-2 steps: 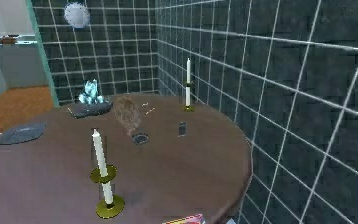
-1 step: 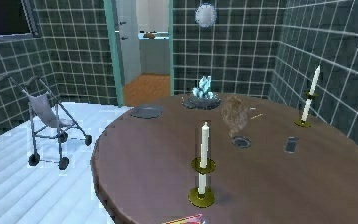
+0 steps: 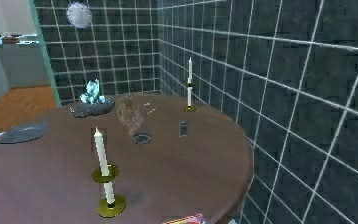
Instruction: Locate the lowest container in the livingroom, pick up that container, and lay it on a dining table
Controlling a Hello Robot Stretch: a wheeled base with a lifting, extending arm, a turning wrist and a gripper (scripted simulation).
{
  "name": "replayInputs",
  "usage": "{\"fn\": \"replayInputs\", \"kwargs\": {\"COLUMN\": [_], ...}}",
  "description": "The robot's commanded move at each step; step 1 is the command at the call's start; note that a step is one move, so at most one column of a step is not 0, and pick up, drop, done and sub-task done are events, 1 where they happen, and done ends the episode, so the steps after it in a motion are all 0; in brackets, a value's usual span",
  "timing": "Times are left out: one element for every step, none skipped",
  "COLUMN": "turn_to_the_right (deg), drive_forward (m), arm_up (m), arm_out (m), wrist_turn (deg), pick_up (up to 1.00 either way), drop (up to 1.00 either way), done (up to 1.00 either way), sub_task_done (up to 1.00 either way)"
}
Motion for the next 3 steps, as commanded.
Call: {"fn": "replayInputs", "kwargs": {"turn_to_the_right": [-30.0, 24.0, -45.0], "drive_forward": [0.0, 0.0, 0.0], "arm_up": [0.0, 0.0, 0.0], "arm_out": [0.0, 0.0, 0.0], "wrist_turn": [0.0, 0.0, 0.0], "pick_up": [0.0, 0.0, 0.0], "drop": [0.0, 0.0, 0.0], "done": [0.0, 0.0, 0.0], "sub_task_done": [0.0, 0.0, 0.0]}}
